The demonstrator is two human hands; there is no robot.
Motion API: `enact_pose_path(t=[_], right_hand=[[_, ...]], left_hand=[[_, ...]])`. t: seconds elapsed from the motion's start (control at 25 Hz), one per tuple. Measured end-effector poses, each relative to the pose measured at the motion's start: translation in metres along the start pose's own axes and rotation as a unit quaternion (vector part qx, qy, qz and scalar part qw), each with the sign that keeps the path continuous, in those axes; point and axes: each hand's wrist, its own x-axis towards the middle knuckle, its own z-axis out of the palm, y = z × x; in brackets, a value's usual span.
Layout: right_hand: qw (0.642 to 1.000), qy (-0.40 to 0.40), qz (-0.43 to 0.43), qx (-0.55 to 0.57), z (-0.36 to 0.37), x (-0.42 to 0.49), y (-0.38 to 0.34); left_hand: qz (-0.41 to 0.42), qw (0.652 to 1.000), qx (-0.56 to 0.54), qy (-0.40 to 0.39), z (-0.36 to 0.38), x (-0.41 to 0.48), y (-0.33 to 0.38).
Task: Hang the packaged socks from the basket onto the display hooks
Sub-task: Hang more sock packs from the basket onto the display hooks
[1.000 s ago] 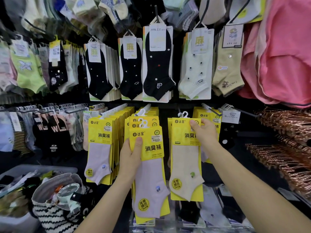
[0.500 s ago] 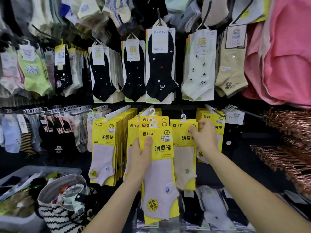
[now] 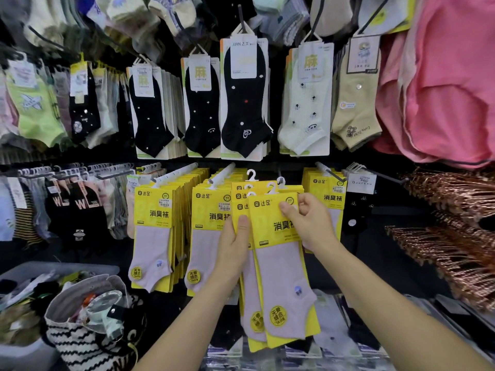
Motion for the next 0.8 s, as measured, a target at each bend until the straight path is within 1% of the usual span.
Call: enact_pose_path(t=[0.12, 0.2, 0.28, 0.48, 0.64, 0.72, 0.8], right_hand=[[0.997, 0.032, 0.060, 0.029, -0.007, 0.007, 0.005], [0.995, 0.068, 0.068, 0.040, -0.011, 0.014, 0.006], [0.994, 0.091, 0.063, 0.012, -0.011, 0.022, 0.005], [0.992, 0.095, 0.063, -0.058, 0.007, 0.035, 0.010], [0.991, 0.096, 0.071, -0.066, 0.012, 0.038, 0.019], [0.988, 0.101, 0.079, -0.087, 0.010, 0.039, 0.020], [0.982, 0.137, 0.058, -0.118, 0.006, 0.034, 0.019]], left_hand=[[0.005, 0.999, 0.014, 0.029, -0.010, 0.002, -0.004], [0.005, 0.998, 0.019, 0.056, -0.020, 0.005, -0.005], [0.009, 0.996, 0.029, 0.082, -0.032, 0.006, -0.006], [0.020, 0.993, 0.051, 0.108, -0.055, 0.004, -0.008], [0.025, 0.993, 0.056, 0.099, -0.059, 0.002, -0.005], [0.027, 0.994, 0.054, 0.087, -0.055, 0.002, -0.002], [0.025, 0.996, 0.049, 0.075, -0.049, 0.003, 0.000]])
